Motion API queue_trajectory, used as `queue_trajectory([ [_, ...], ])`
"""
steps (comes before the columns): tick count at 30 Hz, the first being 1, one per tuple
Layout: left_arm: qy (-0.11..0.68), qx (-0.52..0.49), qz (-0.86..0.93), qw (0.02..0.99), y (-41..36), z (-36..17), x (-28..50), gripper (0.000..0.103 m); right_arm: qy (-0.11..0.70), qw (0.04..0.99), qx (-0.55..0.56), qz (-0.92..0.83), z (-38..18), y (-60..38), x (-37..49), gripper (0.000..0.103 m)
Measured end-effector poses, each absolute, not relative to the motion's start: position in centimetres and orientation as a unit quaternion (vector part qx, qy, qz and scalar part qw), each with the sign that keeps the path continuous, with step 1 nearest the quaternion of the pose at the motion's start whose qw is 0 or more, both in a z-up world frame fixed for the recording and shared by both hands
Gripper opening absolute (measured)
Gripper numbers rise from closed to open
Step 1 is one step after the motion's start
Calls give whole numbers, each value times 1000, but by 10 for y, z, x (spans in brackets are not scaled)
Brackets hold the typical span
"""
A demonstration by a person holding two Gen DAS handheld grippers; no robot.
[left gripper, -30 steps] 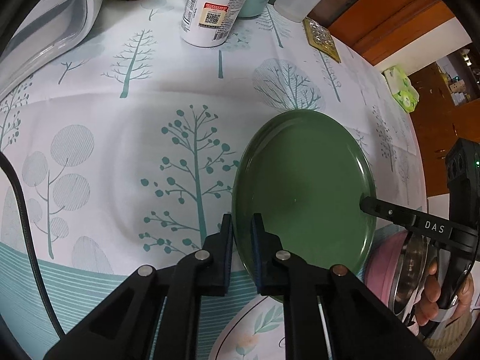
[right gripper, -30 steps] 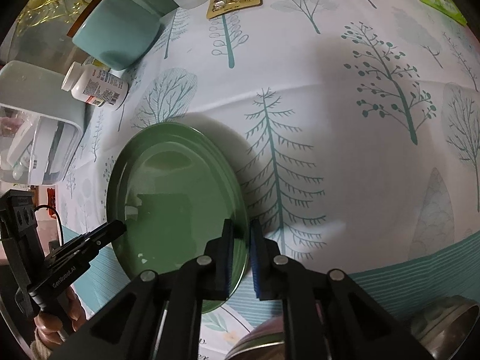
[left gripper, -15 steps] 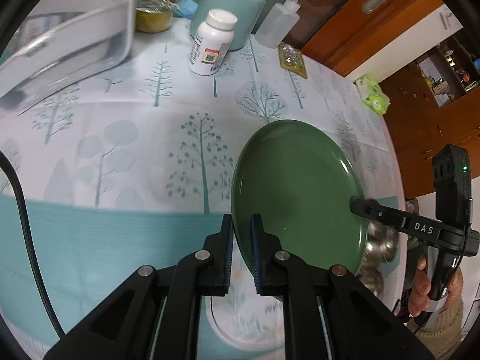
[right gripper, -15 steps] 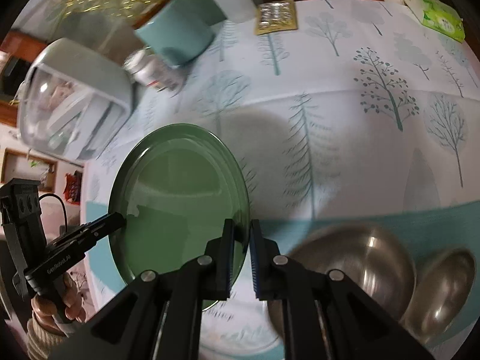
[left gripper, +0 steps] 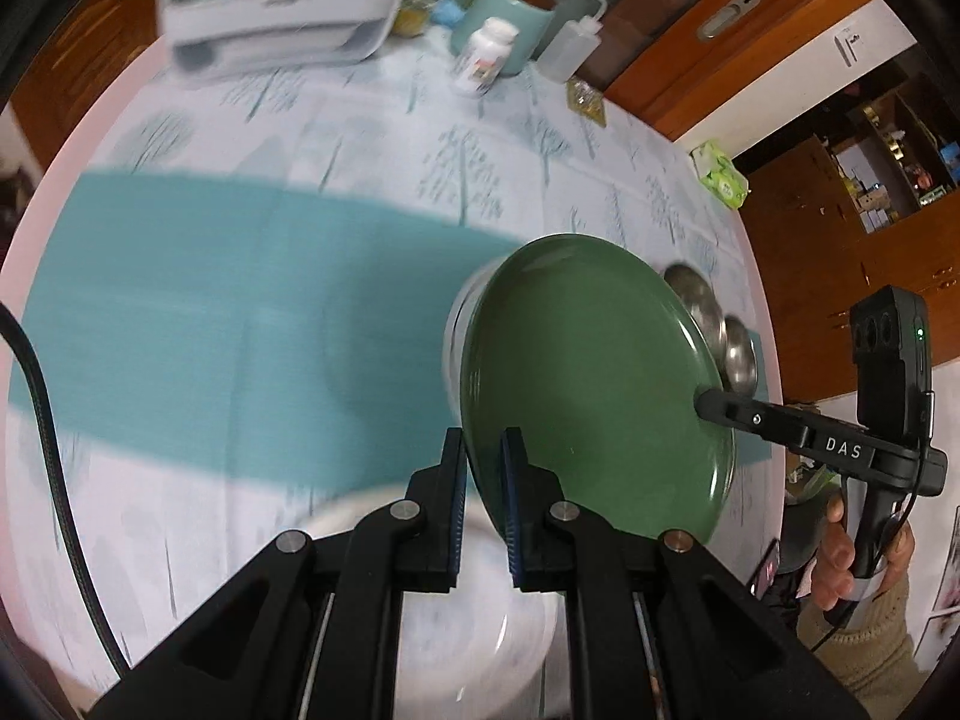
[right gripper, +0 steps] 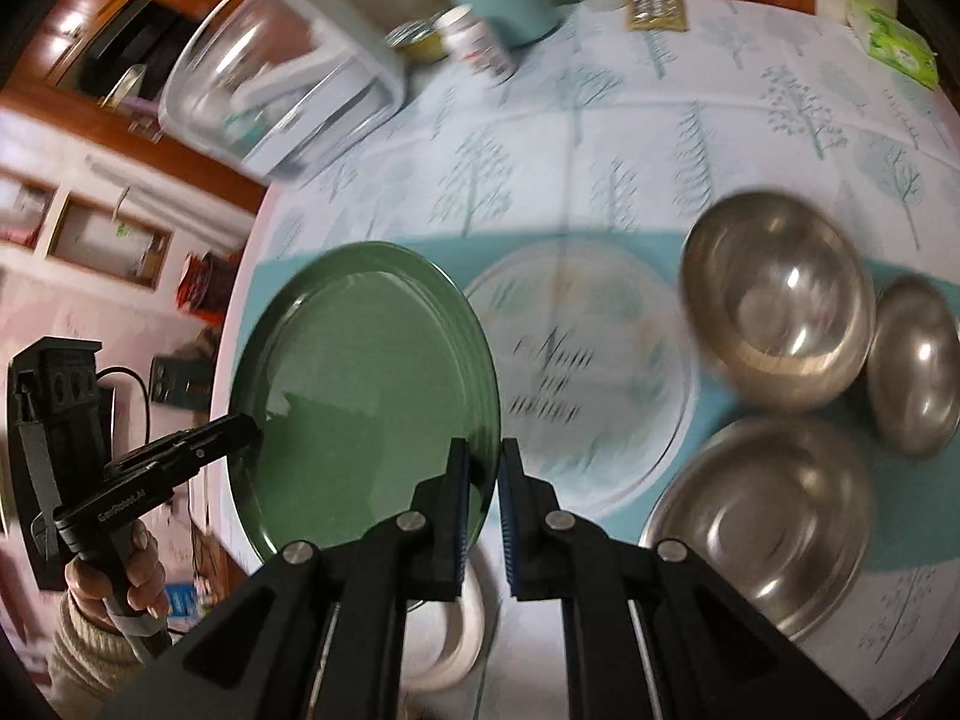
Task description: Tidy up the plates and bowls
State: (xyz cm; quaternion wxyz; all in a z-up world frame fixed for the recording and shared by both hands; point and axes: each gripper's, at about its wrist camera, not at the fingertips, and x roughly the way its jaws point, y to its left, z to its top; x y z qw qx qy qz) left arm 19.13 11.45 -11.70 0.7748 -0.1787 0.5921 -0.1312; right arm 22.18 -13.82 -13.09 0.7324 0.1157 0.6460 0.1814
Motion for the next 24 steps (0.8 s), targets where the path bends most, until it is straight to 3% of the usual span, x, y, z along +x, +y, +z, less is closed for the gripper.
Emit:
queue_trajectory([
  [10, 610, -198, -74, 763, 146, -163, 83, 9, 661, 712, 68, 225, -164, -95, 141, 9],
  [18, 617, -195, -28, 762, 158, -198, 50, 9, 691, 684, 61, 227, -210, -77, 110, 9],
  [24, 619, -184, -20, 763, 159, -209, 48, 9, 684, 694, 41, 221, -215, -71, 100, 9],
])
